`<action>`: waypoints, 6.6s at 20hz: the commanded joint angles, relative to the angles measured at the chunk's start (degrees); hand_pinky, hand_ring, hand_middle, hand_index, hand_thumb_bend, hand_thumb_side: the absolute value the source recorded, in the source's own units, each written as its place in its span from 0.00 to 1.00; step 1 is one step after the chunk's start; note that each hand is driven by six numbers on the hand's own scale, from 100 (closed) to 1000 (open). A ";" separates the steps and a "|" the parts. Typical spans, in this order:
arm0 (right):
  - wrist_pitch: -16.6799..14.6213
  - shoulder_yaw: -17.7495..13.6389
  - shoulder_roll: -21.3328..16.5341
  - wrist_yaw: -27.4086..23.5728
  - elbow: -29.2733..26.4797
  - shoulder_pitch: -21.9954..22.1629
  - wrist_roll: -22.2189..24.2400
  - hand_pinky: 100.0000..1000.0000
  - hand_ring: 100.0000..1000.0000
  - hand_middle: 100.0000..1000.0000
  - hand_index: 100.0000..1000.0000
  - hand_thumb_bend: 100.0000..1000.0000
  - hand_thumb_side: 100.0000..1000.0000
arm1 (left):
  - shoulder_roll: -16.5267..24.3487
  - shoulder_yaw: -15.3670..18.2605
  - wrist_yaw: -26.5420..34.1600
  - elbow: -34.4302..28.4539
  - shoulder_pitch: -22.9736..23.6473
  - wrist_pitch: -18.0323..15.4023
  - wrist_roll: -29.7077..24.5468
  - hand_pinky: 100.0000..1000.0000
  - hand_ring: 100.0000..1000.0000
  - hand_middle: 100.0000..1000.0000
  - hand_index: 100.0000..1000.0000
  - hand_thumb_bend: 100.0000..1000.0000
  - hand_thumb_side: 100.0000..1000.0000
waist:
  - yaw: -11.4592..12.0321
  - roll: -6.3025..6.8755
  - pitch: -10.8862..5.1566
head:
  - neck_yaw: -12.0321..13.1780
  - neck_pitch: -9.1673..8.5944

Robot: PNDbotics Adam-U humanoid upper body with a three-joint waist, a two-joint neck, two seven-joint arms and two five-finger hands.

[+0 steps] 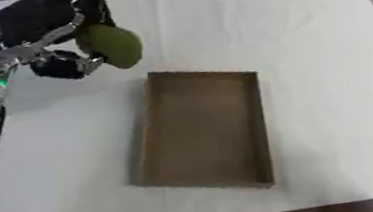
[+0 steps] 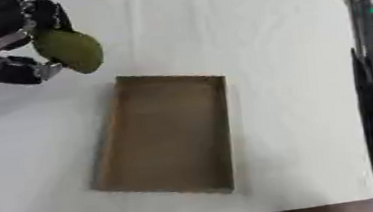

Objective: Pick up objects on the table and place them in the box.

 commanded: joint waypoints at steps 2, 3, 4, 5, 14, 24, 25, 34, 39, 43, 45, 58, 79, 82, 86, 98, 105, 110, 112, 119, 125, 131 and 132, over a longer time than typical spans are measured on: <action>1.82 0.60 -3.35 -0.56 -1.18 -1.93 1.51 0.76 0.46 0.63 0.72 0.00 0.49 | -1.65 -0.11 -3.99 0.68 -0.53 -0.48 2.70 0.53 0.62 0.54 0.62 0.00 0.00 | 0.02 0.10 -1.79 | 0.07 0.39; 2.25 0.96 -3.93 -0.61 -1.06 -2.35 2.10 0.76 0.46 0.63 0.72 0.00 0.49 | -2.35 -0.14 -5.74 1.10 -0.45 -0.56 4.05 0.53 0.62 0.54 0.62 0.00 0.00 | 0.01 0.13 -1.86 | 0.01 0.47; 2.69 1.23 -4.34 -0.64 -0.85 -2.77 2.62 0.75 0.46 0.63 0.72 0.00 0.48 | -3.02 -0.13 -7.68 1.53 -0.43 -0.57 5.85 0.53 0.62 0.54 0.62 0.00 0.00 | -0.03 0.14 -1.94 | -0.04 0.56; 3.07 1.44 -4.72 -0.66 -0.51 -3.26 2.99 0.75 0.46 0.63 0.72 0.00 0.48 | -3.80 -0.04 -9.48 2.03 -0.39 -0.39 7.92 0.53 0.62 0.54 0.62 0.00 0.00 | -0.09 0.13 -2.01 | -0.14 0.58; 3.84 2.84 -5.68 -1.53 2.61 -7.04 3.85 0.75 0.46 0.63 0.72 0.00 0.47 | -11.26 0.79 -18.92 5.09 1.21 1.96 17.28 0.52 0.62 0.54 0.63 0.00 0.00 | -0.94 -0.45 -2.00 | -0.03 0.27; 4.29 4.43 -5.57 -1.38 7.23 -9.26 3.88 0.75 0.45 0.63 0.71 0.00 0.48 | -14.29 1.38 -25.22 8.27 1.75 4.09 22.69 0.51 0.63 0.55 0.65 0.00 0.00 | -1.64 -0.08 -3.00 | 0.41 1.33; 4.37 4.66 -5.68 -1.22 7.83 -9.53 4.08 0.75 0.45 0.63 0.71 0.00 0.48 | -14.59 1.32 -25.28 8.51 1.80 4.15 22.54 0.50 0.62 0.55 0.65 0.00 0.00 | -1.73 -0.07 -3.12 | 0.44 1.44; 4.52 5.01 -6.69 -0.59 9.97 -9.87 4.01 0.75 0.45 0.63 0.71 0.00 0.47 | -16.11 -2.93 -27.23 9.62 4.76 0.63 18.38 0.50 0.61 0.54 0.68 0.00 0.02 | -1.78 0.35 -3.14 | -0.45 1.66; 4.32 5.21 -6.08 -0.22 9.82 -10.10 3.92 0.75 0.45 0.63 0.71 0.00 0.47 | -16.94 -3.12 -25.83 9.43 5.26 0.52 17.96 0.52 0.63 0.56 0.70 0.00 0.03 | -1.66 0.34 -3.05 | -0.65 1.68; 4.34 5.19 -6.12 -0.27 9.66 -10.06 3.72 0.75 0.45 0.63 0.71 0.00 0.47 | -17.36 -3.97 -24.60 9.40 6.14 -0.65 15.53 0.55 0.67 0.59 0.73 0.00 0.05 | -1.44 0.29 -2.79 | -0.57 1.56; 4.40 5.14 -6.18 -0.34 9.62 -10.01 3.55 0.75 0.45 0.63 0.71 0.00 0.48 | -17.48 -4.34 -23.61 9.36 6.42 -1.73 12.55 0.59 0.71 0.64 0.79 0.00 0.04 | -1.29 0.24 -2.61 | -0.53 1.45; 4.68 4.98 -6.95 -0.49 9.88 -9.22 2.70 0.75 0.45 0.63 0.71 0.00 0.48 | -13.16 -2.71 -40.86 0.53 5.32 6.57 26.97 0.50 0.59 0.56 0.75 0.21 0.00 | -0.47 0.65 -2.87 | -1.89 2.17; 5.16 4.72 -8.10 -0.13 10.42 -8.09 2.23 0.75 0.45 0.63 0.71 0.00 0.48 | -12.96 -5.73 -23.67 2.55 7.05 -3.90 31.12 0.38 0.54 0.47 0.67 0.00 0.06 | 0.77 0.82 -3.84 | -3.93 3.80; 5.20 4.70 -8.20 -0.11 10.50 -8.02 2.10 0.75 0.45 0.63 0.71 0.00 0.48 | -13.57 -6.69 -14.89 4.86 7.96 -7.15 23.17 0.37 0.55 0.47 0.67 0.00 0.28 | 0.76 0.87 -3.88 | -4.14 3.92; 5.23 4.67 -8.11 -0.23 10.50 -7.96 1.96 0.75 0.45 0.63 0.71 0.00 0.48 | -13.88 -7.20 -2.85 5.89 8.47 -7.91 9.02 0.40 0.57 0.48 0.69 0.00 0.29 | 0.68 0.87 -3.90 | -4.15 3.84; 5.23 4.59 -8.16 -0.66 10.56 -7.66 1.56 0.76 0.44 0.63 0.71 0.00 0.48 | -12.90 -5.31 0.37 -1.08 8.60 -4.39 -7.88 0.80 0.89 0.85 0.96 0.13 0.51 | 0.52 0.90 -3.78 | -4.43 3.78; 5.22 4.57 -8.15 -0.73 10.71 -7.76 1.34 0.76 0.44 0.62 0.71 0.00 0.48 | -13.11 -4.77 -12.28 -2.49 8.85 -3.18 2.09 0.87 0.95 0.85 0.96 0.44 0.67 | 0.48 0.85 -3.78 | -4.53 3.72; 5.17 4.49 -8.30 -0.62 10.59 -7.89 1.20 0.75 0.45 0.62 0.71 0.00 0.49 | -13.15 -3.93 -16.16 -2.26 8.99 -2.73 6.94 0.87 0.95 0.84 0.95 0.13 0.51 | 0.53 0.80 -3.77 | -4.53 3.61; 5.09 4.32 -8.35 -0.52 10.38 -7.95 1.04 0.75 0.45 0.62 0.71 0.00 0.48 | -12.47 -2.70 -15.18 -3.25 8.90 -1.64 9.00 0.85 0.94 0.83 0.93 0.05 0.32 | 0.62 0.81 -3.72 | -4.47 3.46; 4.61 2.63 -8.90 -0.37 8.07 -6.73 -1.19 0.75 0.46 0.62 0.71 0.00 0.49 | -4.55 5.85 4.63 -10.46 10.99 7.92 21.52 0.72 0.85 0.73 0.84 0.00 0.36 | 1.40 0.69 -3.41 | -4.54 2.11; 3.80 1.74 -8.80 0.12 3.94 -5.40 -3.08 0.75 0.47 0.62 0.72 0.00 0.50 | 4.18 16.76 20.37 -15.42 16.67 15.99 31.91 0.71 0.83 0.70 0.81 0.00 0.48 | 1.96 0.64 -2.41 | -5.21 -0.02; 3.18 1.17 -8.96 0.60 -0.80 -4.28 -4.02 0.75 0.48 0.62 0.72 0.00 0.50 | 10.56 28.79 33.06 -22.33 28.19 22.51 45.09 0.68 0.81 0.67 0.79 0.00 0.53 | 2.55 0.25 -0.43 | -6.39 -3.14; 2.69 1.07 -8.82 0.65 -1.00 -4.21 -4.29 0.75 0.48 0.62 0.72 0.00 0.50 | 11.05 30.69 35.05 -23.67 30.54 22.83 47.45 0.68 0.81 0.66 0.79 0.00 0.53 | 2.67 0.15 -0.12 | -6.54 -3.64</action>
